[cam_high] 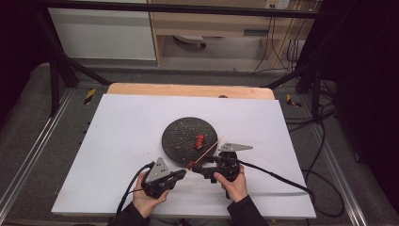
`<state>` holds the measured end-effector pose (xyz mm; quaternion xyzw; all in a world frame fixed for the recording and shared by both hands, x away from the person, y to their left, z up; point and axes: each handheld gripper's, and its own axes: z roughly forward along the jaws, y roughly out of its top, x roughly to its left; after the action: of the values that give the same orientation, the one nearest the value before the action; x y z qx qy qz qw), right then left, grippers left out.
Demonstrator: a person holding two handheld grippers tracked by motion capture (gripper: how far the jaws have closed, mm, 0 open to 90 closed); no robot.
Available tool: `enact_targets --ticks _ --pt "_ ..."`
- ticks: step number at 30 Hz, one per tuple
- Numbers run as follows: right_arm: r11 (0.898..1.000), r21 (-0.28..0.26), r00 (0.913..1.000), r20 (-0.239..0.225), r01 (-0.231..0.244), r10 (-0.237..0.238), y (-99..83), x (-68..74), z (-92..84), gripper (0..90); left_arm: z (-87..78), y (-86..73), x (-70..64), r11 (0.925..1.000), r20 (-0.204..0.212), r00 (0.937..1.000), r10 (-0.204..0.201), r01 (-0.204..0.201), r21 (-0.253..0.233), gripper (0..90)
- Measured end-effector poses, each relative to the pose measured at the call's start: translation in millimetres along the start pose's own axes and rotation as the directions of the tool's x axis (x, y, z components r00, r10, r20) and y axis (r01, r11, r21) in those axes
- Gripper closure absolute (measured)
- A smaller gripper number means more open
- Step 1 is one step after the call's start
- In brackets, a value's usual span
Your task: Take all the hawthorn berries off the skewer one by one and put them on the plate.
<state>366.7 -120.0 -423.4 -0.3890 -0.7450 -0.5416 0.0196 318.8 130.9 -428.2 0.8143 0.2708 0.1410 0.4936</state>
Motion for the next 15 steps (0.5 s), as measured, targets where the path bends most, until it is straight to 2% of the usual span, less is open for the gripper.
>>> enact_targets --ticks 15 --pt "0.999 0.036 0.9972 -0.067 -0.032 0.035 -6.4 0.5 7.1 58.9 6.1 -2.0 -4.1 1.0 0.01 1.0 0.002 -0.002 0.007 88.4"
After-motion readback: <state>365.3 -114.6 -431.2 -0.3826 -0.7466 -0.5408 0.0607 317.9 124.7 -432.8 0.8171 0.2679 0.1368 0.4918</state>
